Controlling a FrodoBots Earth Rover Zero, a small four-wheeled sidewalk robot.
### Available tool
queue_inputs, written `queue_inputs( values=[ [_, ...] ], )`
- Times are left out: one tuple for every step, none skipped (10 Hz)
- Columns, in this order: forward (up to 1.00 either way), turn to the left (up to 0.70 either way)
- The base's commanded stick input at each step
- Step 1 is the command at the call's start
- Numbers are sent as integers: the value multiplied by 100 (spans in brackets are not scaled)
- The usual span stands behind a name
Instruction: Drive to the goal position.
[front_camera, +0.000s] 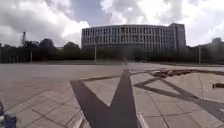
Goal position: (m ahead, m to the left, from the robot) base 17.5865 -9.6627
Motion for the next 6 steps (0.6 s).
queue_inputs(
  values=[
    [70, 0],
    [70, 0],
    [70, 0],
    [70, 0],
    [70, 0],
    [70, 0]
  ],
)
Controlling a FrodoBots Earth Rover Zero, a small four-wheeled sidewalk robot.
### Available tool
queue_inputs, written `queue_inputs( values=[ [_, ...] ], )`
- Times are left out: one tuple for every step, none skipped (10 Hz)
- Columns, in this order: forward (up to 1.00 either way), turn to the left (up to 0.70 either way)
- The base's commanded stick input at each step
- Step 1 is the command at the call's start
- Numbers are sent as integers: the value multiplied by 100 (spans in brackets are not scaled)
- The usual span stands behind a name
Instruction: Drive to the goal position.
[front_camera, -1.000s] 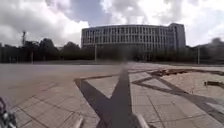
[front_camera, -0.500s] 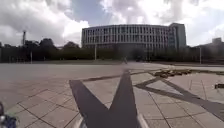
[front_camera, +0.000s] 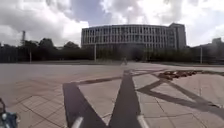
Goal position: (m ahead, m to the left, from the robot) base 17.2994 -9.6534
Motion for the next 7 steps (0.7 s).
queue_inputs(
  values=[
    [70, 0],
    [70, 0],
    [70, 0],
    [70, 0],
    [70, 0],
    [70, 0],
    [70, 0]
  ],
)
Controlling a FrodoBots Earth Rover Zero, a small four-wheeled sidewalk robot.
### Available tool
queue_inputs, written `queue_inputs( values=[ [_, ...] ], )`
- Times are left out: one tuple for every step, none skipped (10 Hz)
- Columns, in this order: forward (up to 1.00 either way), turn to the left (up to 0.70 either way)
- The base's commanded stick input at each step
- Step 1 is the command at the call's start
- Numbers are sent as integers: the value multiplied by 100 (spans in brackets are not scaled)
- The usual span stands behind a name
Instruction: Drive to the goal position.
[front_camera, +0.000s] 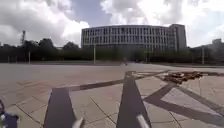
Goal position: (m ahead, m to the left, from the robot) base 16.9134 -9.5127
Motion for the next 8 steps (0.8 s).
queue_inputs(
  values=[
    [70, 0],
    [70, 0],
    [70, 0],
    [70, 0],
    [70, 0],
    [70, 0],
    [70, 0],
    [70, 0]
  ],
)
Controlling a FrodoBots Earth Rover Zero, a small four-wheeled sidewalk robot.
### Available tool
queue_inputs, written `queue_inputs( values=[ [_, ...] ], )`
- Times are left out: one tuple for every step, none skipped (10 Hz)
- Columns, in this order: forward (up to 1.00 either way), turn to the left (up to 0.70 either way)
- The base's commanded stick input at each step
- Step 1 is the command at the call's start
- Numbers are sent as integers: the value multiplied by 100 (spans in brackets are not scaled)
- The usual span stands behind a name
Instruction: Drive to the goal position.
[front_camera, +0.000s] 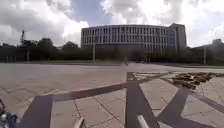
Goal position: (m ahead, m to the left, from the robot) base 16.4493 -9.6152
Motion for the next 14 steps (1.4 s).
queue_inputs(
  values=[
    [70, 0],
    [70, 0],
    [70, 0],
    [70, 0],
    [70, 0],
    [70, 0],
    [70, 0],
    [70, 0],
    [70, 0],
    [70, 0],
    [70, 0],
    [70, 0],
    [70, 0],
    [70, 0]
  ],
)
